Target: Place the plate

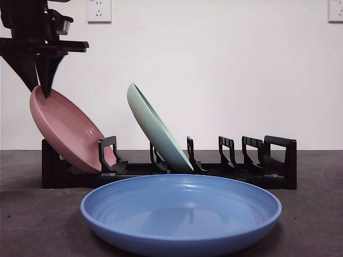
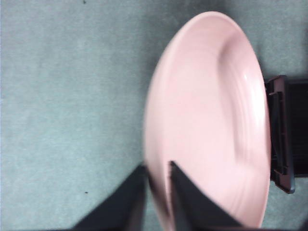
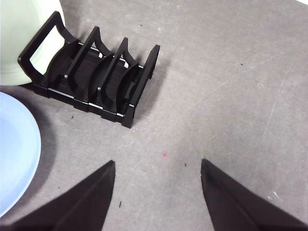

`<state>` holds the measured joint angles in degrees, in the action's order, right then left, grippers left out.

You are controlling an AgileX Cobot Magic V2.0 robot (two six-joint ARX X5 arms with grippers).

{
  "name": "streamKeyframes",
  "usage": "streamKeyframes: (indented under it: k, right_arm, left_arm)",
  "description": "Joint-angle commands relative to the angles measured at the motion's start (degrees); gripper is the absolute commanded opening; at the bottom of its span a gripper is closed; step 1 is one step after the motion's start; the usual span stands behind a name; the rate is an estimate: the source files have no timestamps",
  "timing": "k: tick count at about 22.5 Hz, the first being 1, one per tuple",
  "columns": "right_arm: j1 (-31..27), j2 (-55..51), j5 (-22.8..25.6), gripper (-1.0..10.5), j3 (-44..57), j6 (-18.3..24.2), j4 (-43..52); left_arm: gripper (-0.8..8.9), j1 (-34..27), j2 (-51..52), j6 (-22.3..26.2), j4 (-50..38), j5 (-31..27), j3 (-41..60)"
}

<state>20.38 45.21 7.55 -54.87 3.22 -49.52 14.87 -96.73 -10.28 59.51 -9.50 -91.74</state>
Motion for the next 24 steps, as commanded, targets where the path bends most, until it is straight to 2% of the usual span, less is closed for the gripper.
streamKeyframes:
  k: [1, 8, 13, 19, 24]
  right_arm:
    - [0.1, 0.4, 0.0, 2.8, -0.3, 0.6, 0.2]
    - [0.1, 0.4, 0.0, 2.8, -0.3, 0.4, -0.7]
    - [0.1, 0.4, 0.0, 2.8, -0.3, 0.4, -1.6]
    - [0.1, 0.4, 0.0, 2.8, -0.3, 0.4, -3.2]
    - [0.1, 0.4, 0.0, 2.8, -0.3, 0.4, -3.8]
  left_arm:
    - [0.16, 0.2, -1.0, 0.2, 0.2, -0.2, -2.9]
    - [0.16, 0.2, -1.0, 2.3, 8.2, -4.3, -12.1]
    - [0.16, 0.0, -0.9, 3.3, 17.1, -4.6, -20.5]
    - [0.16, 0.2, 1.3, 1.7, 21.7, -4.6, -20.7]
    - [0.16, 1.0, 5.3, -0.3, 21.1, -4.6, -16.6]
